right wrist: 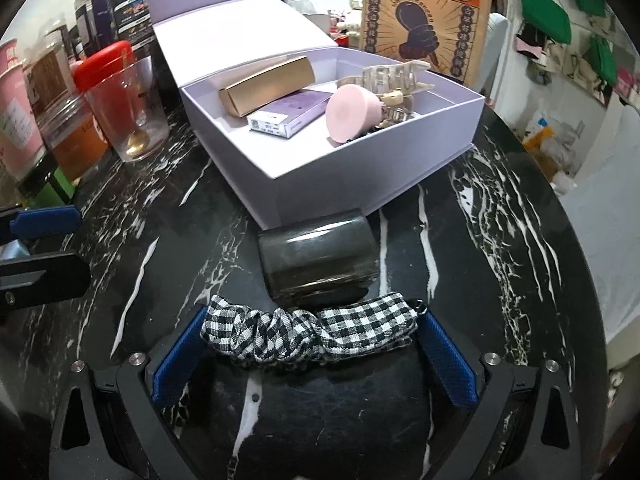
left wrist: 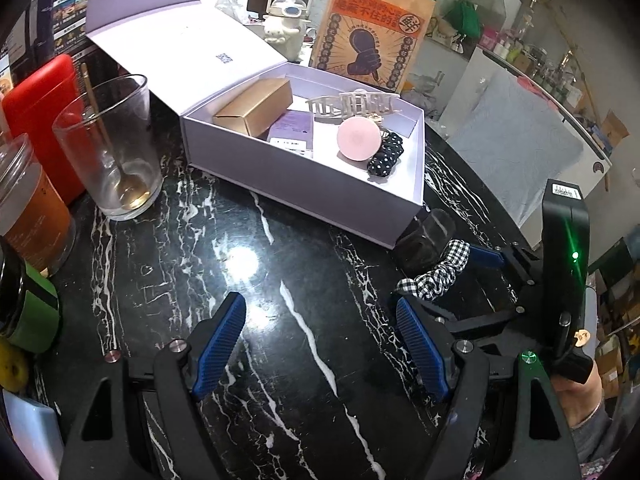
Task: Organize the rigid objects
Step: 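Grasp the black-and-white gingham scrunchie with the right tool, then grasp the dark translucent cylinder with the left tool while the right tool holds the scrunchie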
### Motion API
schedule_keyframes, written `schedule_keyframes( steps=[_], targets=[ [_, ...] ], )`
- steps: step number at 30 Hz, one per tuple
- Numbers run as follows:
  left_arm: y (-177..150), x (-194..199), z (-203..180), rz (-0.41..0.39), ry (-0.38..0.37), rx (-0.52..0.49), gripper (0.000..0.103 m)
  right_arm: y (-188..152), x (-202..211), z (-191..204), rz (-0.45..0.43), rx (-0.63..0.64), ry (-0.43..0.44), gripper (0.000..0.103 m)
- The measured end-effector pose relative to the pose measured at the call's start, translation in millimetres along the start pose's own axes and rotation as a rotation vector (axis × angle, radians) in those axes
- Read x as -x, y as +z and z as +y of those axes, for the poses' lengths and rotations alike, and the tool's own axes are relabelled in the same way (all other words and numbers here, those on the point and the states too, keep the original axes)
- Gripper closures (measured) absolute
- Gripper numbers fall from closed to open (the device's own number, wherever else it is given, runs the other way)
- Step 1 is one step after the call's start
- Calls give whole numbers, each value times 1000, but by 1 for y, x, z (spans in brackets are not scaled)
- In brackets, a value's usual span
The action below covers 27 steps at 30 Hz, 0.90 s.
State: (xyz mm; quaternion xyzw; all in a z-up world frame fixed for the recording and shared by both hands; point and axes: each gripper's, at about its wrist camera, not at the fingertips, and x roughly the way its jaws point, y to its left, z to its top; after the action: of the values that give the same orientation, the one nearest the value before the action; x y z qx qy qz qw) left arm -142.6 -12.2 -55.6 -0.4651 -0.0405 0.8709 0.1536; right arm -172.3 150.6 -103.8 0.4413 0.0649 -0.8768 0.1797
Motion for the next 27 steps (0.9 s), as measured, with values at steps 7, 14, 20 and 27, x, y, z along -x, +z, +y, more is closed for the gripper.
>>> schedule_keyframes(
  steps=[7,14,20,27],
  targets=[
    [2,-5,-10,12,-15,-27,25,-5,8,-9,-4,-32,30,4],
    [7,-13,-29,9,-46,-61,25,-18,29,-33,-9,-104,19,4],
    [11,-30,-50,27,-104,-67,25,-28,45,-56,-26,-145,-24,4],
    [19,-55,-75,41,-107,-78,25,-38,54,-80,-24,-190,-63,4]
  ],
)
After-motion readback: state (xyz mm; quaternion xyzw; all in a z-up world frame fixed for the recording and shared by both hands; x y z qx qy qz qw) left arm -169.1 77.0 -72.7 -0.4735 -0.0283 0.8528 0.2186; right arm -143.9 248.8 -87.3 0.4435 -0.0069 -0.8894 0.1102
